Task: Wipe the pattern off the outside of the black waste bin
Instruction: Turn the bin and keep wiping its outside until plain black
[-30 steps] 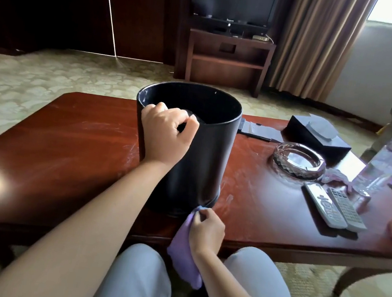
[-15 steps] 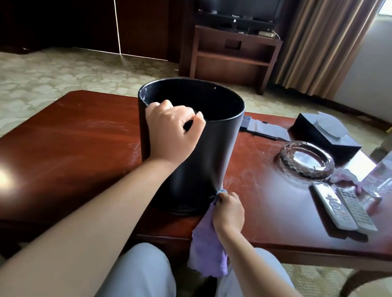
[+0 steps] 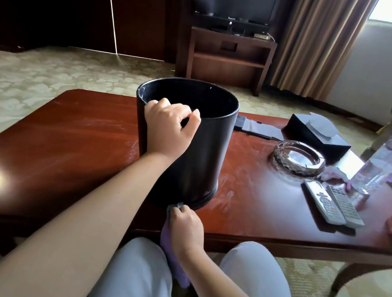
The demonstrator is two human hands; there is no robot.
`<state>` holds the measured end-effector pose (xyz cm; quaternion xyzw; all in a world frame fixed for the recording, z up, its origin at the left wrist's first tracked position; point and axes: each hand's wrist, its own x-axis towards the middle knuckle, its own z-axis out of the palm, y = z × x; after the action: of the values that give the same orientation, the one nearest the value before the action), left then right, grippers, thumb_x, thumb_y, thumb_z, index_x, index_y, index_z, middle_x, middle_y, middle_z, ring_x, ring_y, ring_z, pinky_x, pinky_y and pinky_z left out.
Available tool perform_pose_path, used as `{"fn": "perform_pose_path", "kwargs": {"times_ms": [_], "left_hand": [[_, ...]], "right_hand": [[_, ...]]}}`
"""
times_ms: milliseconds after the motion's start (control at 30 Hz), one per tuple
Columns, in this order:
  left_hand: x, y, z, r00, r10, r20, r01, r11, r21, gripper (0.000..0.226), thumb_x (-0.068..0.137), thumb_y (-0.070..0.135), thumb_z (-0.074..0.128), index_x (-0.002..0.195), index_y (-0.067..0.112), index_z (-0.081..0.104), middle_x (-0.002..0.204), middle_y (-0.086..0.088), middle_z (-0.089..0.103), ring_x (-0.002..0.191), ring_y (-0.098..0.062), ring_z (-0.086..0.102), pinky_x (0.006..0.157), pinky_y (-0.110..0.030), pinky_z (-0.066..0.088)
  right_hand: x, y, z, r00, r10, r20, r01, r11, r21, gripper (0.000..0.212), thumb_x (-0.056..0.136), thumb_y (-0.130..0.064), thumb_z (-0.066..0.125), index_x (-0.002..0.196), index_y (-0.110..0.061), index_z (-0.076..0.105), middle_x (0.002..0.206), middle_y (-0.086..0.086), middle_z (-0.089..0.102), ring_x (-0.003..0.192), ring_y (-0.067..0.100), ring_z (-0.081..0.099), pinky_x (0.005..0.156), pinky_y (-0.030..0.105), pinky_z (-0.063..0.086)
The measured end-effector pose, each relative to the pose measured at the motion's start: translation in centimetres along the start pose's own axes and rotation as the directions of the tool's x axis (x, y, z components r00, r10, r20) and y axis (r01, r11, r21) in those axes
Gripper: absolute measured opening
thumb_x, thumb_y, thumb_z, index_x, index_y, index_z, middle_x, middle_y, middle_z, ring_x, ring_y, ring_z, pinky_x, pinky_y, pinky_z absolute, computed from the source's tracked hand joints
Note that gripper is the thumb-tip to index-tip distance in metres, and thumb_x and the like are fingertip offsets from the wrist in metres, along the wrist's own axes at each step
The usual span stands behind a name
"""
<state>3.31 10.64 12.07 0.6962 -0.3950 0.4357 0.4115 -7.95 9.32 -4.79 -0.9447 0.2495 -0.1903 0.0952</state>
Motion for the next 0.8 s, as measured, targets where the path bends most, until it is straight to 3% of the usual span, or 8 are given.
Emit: {"fn": "perform_pose_path", "kwargs": {"times_ms": [133, 267, 533, 633, 700, 800], "left_hand": [[0.0, -0.1, 0.1, 1.0, 0.006, -0.011, -0.006, 1.0, -0.001, 0.04, 0.085, 0.027, 0.05, 0.052, 0.022, 0.028, 0.049, 0.012, 0.025, 0.053, -0.017, 0.032, 0.064, -0.03, 0.02], [-0.1, -0.2, 0.1, 1.0, 0.017, -0.01, -0.017, 1.0, -0.006, 0.04, 0.086, 0.027, 0.051, 0.052, 0.022, 0.029, 0.05, 0.013, 0.025, 0.054, -0.016, 0.031, 0.064, -0.029, 0.019], [0.0, -0.1, -0.1, 1.0, -0.001, 0.009, 0.001, 1.0, -0.024, 0.04, 0.085, 0.029, 0.05, 0.053, 0.023, 0.029, 0.05, 0.013, 0.026, 0.055, -0.015, 0.031, 0.064, -0.031, 0.021], [0.1, 0.0, -0.2, 1.0, -0.005, 0.012, 0.005, 1.0, -0.018, 0.04, 0.086, 0.029, 0.049, 0.052, 0.023, 0.03, 0.049, 0.013, 0.027, 0.054, -0.015, 0.032, 0.064, -0.031, 0.023], [0.0, 0.0, -0.2, 1.0, -0.005, 0.009, 0.005, 1.0, -0.019, 0.04, 0.086, 0.029, 0.049, 0.052, 0.022, 0.029, 0.049, 0.013, 0.026, 0.054, -0.016, 0.033, 0.064, -0.031, 0.022], [0.0, 0.0, -0.1, 1.0, 0.0, 0.008, 0.001, 1.0, -0.022, 0.04, 0.085, 0.029, 0.049, 0.051, 0.022, 0.029, 0.049, 0.013, 0.026, 0.053, -0.016, 0.033, 0.064, -0.03, 0.02]], "right_hand": [[1.2, 1.4, 1.0, 0.965, -0.257, -0.058, 0.254, 0.966, -0.056, 0.019, 0.074, -0.031, 0.052, 0.06, -0.023, 0.063, 0.058, -0.005, 0.053, 0.049, 0.015, 0.055, 0.039, 0.019, 0.036], [1.4, 3.9, 0.5, 0.947, -0.308, -0.086, 0.297, 0.947, -0.127, 0.026, 0.073, -0.036, 0.042, 0.062, -0.026, 0.064, 0.059, -0.007, 0.051, 0.051, 0.014, 0.056, 0.037, 0.019, 0.032], [0.3, 4.4, 0.0, 0.99, -0.008, -0.139, 0.019, 0.997, 0.077, 0.024, 0.074, -0.037, 0.046, 0.068, -0.026, 0.067, 0.058, -0.006, 0.055, 0.055, 0.015, 0.058, 0.042, 0.019, 0.036], [-0.1, 3.8, 0.0, 0.988, 0.069, -0.14, -0.049, 0.988, 0.146, 0.011, 0.073, -0.028, 0.059, 0.068, -0.021, 0.066, 0.059, -0.004, 0.057, 0.057, 0.02, 0.058, 0.045, 0.023, 0.04], [-0.1, 3.5, -0.1, 0.985, 0.003, -0.17, 0.015, 0.994, 0.106, 0.006, 0.067, -0.022, 0.066, 0.063, -0.02, 0.063, 0.057, -0.005, 0.056, 0.054, 0.019, 0.057, 0.043, 0.02, 0.037], [0.5, 3.6, -0.1, 0.956, -0.229, -0.183, 0.222, 0.973, -0.06, 0.011, 0.068, -0.024, 0.058, 0.059, -0.021, 0.062, 0.056, -0.005, 0.054, 0.051, 0.016, 0.056, 0.04, 0.019, 0.036]]}}
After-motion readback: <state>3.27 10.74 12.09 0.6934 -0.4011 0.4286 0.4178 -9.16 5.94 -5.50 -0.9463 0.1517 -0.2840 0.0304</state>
